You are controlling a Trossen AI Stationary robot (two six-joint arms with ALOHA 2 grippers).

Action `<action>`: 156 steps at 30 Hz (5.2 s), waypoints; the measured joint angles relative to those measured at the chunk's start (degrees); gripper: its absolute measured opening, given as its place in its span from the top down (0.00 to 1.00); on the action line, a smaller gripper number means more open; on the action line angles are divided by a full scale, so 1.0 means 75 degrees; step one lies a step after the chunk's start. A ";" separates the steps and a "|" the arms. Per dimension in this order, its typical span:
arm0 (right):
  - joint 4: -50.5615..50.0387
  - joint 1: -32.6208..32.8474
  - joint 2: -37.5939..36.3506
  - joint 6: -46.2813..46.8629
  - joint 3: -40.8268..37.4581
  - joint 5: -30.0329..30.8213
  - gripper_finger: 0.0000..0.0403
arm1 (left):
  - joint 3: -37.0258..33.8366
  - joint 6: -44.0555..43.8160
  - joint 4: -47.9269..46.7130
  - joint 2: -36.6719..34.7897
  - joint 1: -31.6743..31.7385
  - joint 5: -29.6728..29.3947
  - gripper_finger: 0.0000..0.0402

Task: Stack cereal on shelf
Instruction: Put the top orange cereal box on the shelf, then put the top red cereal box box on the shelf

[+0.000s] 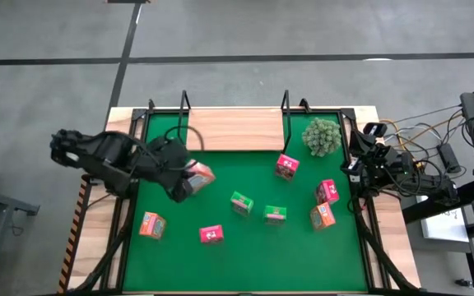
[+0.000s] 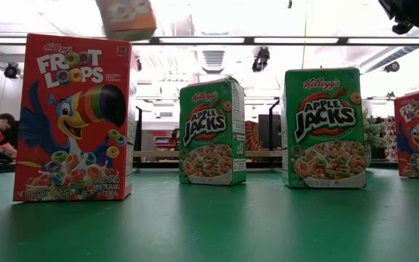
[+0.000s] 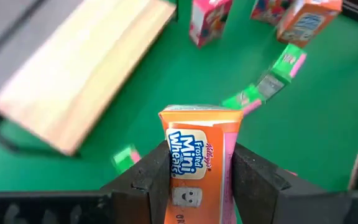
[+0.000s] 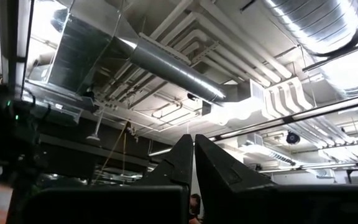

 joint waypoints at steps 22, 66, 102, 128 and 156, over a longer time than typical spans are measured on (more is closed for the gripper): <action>-0.0073 0.0001 0.0000 -0.0046 0.0000 -0.0001 0.98 | 0.2893 0.8036 -0.0734 0.2521 0.3534 0.0132 0.68; -0.0236 0.0000 0.0006 -0.0263 0.0000 0.0012 0.98 | 0.2797 1.1540 0.0228 0.4892 0.8651 0.4083 0.68; -0.0236 0.0002 0.0009 -0.0289 0.0000 0.0006 0.98 | 0.1978 1.1342 0.0421 0.4895 0.8678 0.4011 0.68; -0.0236 0.0003 0.0009 -0.0318 0.0000 0.0006 0.98 | 0.2176 1.1336 0.0323 0.4895 0.8675 0.3579 0.53; -0.0543 0.0002 0.0009 -0.0092 0.0000 0.0001 0.98 | 0.3441 1.0470 0.0064 0.4378 0.7079 0.4164 0.63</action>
